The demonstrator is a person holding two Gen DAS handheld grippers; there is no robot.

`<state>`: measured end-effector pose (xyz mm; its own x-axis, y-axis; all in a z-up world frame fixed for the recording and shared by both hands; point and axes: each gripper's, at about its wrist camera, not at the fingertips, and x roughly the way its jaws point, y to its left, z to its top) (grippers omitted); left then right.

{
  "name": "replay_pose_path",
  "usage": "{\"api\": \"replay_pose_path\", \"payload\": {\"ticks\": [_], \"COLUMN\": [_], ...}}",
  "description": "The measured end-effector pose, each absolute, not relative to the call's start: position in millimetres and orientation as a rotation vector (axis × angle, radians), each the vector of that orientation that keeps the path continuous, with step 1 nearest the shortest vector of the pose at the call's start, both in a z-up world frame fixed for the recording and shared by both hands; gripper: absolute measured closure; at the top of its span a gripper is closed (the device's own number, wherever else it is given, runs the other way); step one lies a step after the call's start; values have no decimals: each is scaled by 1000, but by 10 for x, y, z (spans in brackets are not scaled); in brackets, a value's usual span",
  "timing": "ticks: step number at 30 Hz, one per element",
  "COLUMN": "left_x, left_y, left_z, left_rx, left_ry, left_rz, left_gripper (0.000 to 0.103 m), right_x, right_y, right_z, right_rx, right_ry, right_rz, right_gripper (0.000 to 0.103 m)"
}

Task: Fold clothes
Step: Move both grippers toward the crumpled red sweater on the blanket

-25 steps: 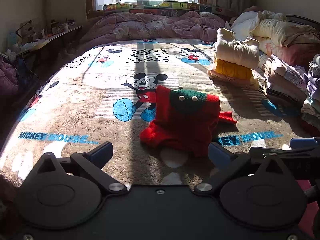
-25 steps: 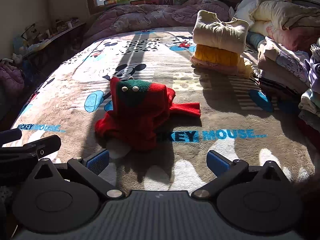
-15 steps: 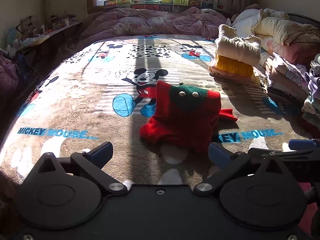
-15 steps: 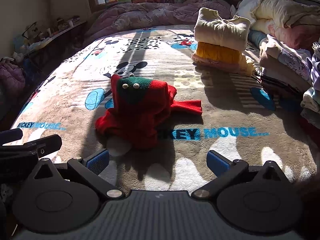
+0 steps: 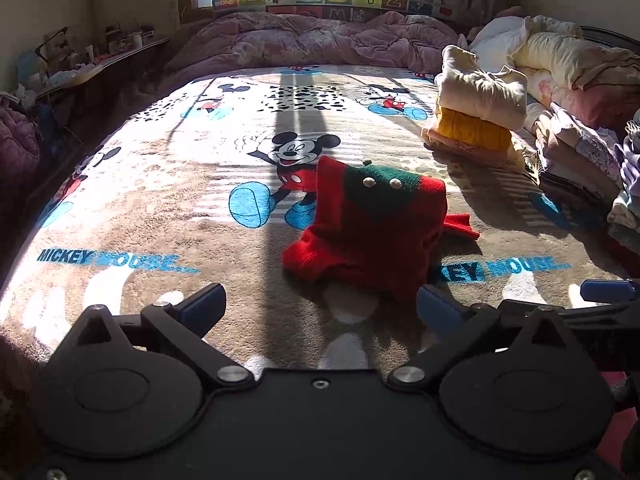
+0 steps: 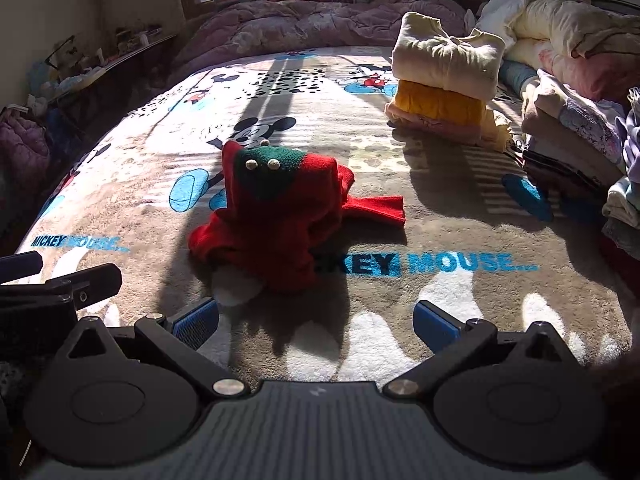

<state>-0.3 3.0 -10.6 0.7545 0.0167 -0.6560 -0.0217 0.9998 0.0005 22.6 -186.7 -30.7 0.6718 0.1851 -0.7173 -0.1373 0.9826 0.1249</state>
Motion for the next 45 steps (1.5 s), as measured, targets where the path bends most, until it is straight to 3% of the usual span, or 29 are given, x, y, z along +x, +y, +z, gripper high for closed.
{"api": "replay_pose_path", "payload": {"ticks": [45], "left_x": [-184], "left_y": [-221], "left_z": [-73], "left_rx": [35], "left_ry": [710], "left_rz": [79], "left_gripper": [0], "right_x": [2], "right_y": [-2162], "right_z": [-270], "right_rx": [89], "right_ry": [739], "right_rz": [290], "right_gripper": [1]}}
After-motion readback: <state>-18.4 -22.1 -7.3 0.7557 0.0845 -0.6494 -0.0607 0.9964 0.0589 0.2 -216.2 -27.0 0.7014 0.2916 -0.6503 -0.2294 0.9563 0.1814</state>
